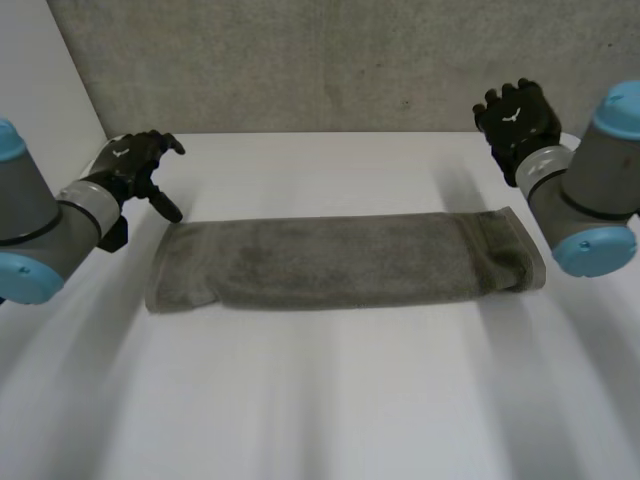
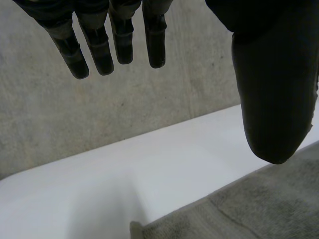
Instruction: Fold the towel.
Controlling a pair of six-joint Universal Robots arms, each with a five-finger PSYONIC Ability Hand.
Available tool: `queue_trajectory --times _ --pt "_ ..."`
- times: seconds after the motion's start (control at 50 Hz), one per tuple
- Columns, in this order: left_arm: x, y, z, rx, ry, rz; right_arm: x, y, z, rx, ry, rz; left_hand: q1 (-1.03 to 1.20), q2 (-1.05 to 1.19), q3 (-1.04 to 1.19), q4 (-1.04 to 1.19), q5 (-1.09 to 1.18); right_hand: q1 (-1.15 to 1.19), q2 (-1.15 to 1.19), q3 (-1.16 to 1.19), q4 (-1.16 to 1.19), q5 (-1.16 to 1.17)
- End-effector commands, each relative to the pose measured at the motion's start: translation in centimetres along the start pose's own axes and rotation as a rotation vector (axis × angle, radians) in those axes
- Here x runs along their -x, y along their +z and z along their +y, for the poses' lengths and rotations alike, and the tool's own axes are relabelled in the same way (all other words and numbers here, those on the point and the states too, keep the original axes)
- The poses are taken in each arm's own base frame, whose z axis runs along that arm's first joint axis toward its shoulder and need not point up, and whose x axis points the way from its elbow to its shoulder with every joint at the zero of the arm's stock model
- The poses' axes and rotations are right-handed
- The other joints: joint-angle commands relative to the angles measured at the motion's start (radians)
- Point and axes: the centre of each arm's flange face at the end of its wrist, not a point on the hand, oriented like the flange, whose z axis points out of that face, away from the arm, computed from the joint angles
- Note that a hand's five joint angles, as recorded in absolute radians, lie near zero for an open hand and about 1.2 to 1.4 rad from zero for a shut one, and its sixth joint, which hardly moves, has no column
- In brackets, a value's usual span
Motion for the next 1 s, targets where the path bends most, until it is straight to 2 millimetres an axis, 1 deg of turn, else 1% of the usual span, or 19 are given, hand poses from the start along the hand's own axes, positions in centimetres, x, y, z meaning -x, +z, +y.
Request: queue_trajectory --times 0.02,0.04,0.06,0.08,0.1,0.16,0.2,0.22,0.24,0.26,0.3,0.32,0.36,0.42,0.46,0.78,0.94,0.98,1.0 --pt "-1.5 -4.2 -2.9 -0.021 0.005 0.013 -2.5 -4.5 -2.6 -0.014 0.119 -0.003 -0.069 -0.053 -0.069 -0.069 -0.024 -0.054 -0.06 -0.07 -0.079 -0.059" --pt "-1.5 -4.2 -2.9 -0.021 0.005 0.013 -2.6 -5.3 -2.7 -0.007 0.141 -0.011 -0.069 -0.053 -0.069 -0.069 -0.024 -0.054 -0.06 -0.07 -0.079 -0.059" --pt "-1.8 -5.0 -2.9 -0.02 0.005 0.015 -2.6 -5.3 -2.7 -0.007 0.142 -0.012 -0.069 -0.053 -0.069 -0.069 -0.024 -0.054 -0.06 -0.07 -0.079 -0.059" --pt "-2.3 -5.8 -3.0 -0.025 0.007 0.023 -2.4 -6.1 -2.6 0.006 0.16 -0.027 -0.072 -0.056 -0.071 -0.072 -0.027 -0.054 -0.06 -0.07 -0.079 -0.059" --pt "-2.3 -5.8 -3.0 -0.025 0.007 0.023 -2.4 -6.1 -2.6 0.006 0.161 -0.027 -0.072 -0.056 -0.072 -0.072 -0.027 -0.054 -0.06 -0.07 -0.079 -0.059" --pt "-3.7 -7.2 -2.8 -0.045 0.017 0.052 -1.7 -7.2 -2.0 0.041 0.198 -0.061 -0.072 -0.056 -0.072 -0.072 -0.027 -0.054 -0.06 -0.07 -0.079 -0.059" --pt "-4.5 -8.0 -1.7 -0.051 0.022 0.066 -0.6 -8.0 -0.4 0.106 0.228 -0.107 -0.072 -0.056 -0.072 -0.072 -0.027 -0.054 -0.06 -0.07 -0.079 -0.059" --pt "-4.5 -8.0 -1.7 -0.051 0.022 0.066 -0.6 -8.0 -0.4 0.107 0.228 -0.107 -0.072 -0.056 -0.072 -0.072 -0.027 -0.054 -0.06 -0.07 -0.079 -0.059" --pt "-4.6 -8.2 -0.9 -0.05 0.023 0.067 -0.4 -8.2 0.9 0.154 0.237 -0.121 -0.072 -0.056 -0.072 -0.072 -0.027 -0.054 -0.06 -0.07 -0.079 -0.059" --pt "-4.6 -8.2 -0.9 -0.05 0.023 0.067 -0.3 -8.2 0.9 0.155 0.237 -0.121 -0.072 -0.056 -0.072 -0.072 -0.027 -0.054 -0.06 -0.07 -0.079 -0.059" --pt "-5.1 -8.6 0.6 -0.048 0.028 0.076 0.6 -8.2 4.2 0.267 0.258 -0.159 -0.069 -0.053 -0.069 -0.069 -0.024 -0.054 -0.06 -0.07 -0.079 -0.059" --pt "-5.1 -8.6 0.6 -0.048 0.028 0.076 0.6 -8.2 4.2 0.267 0.258 -0.159 -0.069 -0.053 -0.069 -0.069 -0.024 -0.054 -0.06 -0.07 -0.079 -0.059" --pt "-5.5 -8.6 1.7 -0.058 0.034 0.09 1.7 -8.1 6.6 0.333 0.272 -0.186 -0.069 -0.053 -0.069 -0.069 -0.024 -0.054 -0.06 -0.07 -0.079 -0.059" --pt "-5.6 -8.4 2.2 -0.06 0.034 0.089 2.0 -7.9 7.6 0.355 0.272 -0.192 -0.069 -0.053 -0.069 -0.069 -0.024 -0.054 -0.06 -0.07 -0.079 -0.059" --pt "-5.5 -8.1 2.7 -0.07 0.037 0.089 2.3 -7.5 9.2 0.385 0.291 -0.196 -0.072 -0.056 -0.071 -0.072 -0.027 -0.054 -0.06 -0.07 -0.079 -0.059" --pt "-5.4 -8.4 3.0 -0.139 0.057 0.085 4.2 -6.8 11.3 0.362 0.315 -0.249 -0.072 -0.056 -0.072 -0.072 -0.027 0.209 0.203 0.193 0.184 0.204" --pt "-5.3 -8.5 3.3 -0.131 0.053 0.084 4.6 -6.6 11.8 0.362 0.308 -0.253 -0.069 -0.053 -0.069 -0.069 -0.024 0.482 0.476 0.466 0.457 0.477" --pt "-5.1 -8.4 3.3 -0.131 0.053 0.081 4.6 -6.5 11.9 0.356 0.306 -0.249 -0.069 -0.053 -0.069 -0.069 -0.024 0.698 0.692 0.682 0.673 0.693" --pt "-5.1 -8.4 3.3 -0.131 0.053 0.081 4.6 -6.5 11.9 0.356 0.306 -0.249 -0.069 -0.053 -0.069 -0.069 -0.024 0.699 0.693 0.683 0.675 0.694"
